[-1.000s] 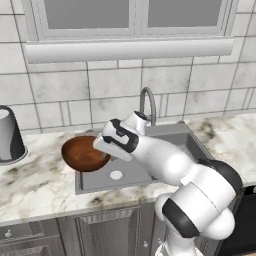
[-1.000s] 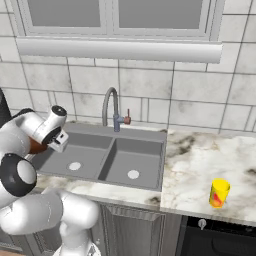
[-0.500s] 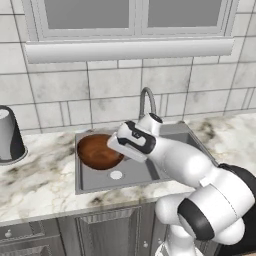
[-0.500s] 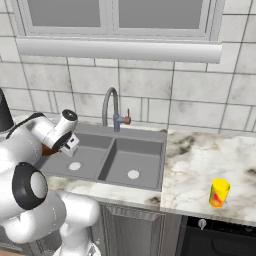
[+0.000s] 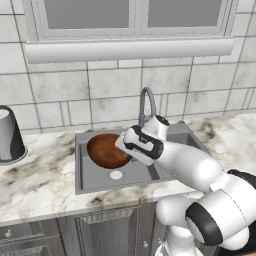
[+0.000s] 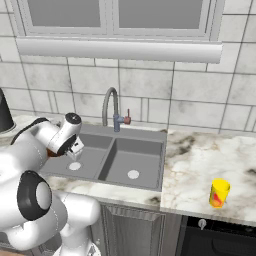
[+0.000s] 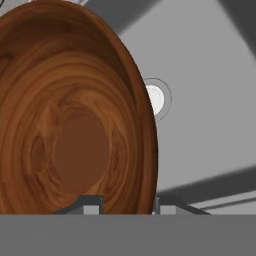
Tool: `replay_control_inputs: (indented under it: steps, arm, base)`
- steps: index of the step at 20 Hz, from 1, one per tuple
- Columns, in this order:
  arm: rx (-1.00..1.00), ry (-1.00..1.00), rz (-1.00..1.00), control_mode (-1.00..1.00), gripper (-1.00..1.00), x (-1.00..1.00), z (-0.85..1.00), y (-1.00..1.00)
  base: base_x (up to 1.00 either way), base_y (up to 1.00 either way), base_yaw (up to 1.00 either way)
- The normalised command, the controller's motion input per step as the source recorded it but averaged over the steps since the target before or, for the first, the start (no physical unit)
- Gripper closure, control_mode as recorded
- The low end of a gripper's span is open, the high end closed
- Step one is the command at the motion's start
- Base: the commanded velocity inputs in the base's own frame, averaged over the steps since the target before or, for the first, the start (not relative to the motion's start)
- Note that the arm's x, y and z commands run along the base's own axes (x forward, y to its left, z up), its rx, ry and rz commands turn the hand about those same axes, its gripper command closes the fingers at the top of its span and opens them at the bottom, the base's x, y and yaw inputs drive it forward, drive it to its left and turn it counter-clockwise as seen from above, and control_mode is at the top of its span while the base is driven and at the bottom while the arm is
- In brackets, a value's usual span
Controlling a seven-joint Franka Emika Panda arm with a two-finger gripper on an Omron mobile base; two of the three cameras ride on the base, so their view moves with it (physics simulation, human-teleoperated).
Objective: Place the bowl in the left basin and the cup in the right basin of the sink.
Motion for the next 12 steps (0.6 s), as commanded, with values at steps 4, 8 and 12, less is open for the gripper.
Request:
replay_control_inputs:
  steps: [4, 8, 12]
  arm:
    - [0.00, 0.07, -0.15, -1.00, 1.00, 0.00, 0.00, -0.05]
    - [0.00, 0.05, -0.13, -1.00, 1.00, 0.00, 0.00, -0.04]
    - [0.00, 0.04, -0.09, -1.00, 1.00, 0.00, -0.01, 0.00]
  base:
    - [0.00, 0.00, 0.00]
    - [0.00, 0.00, 0.00]
    - [0.00, 0.00, 0.00]
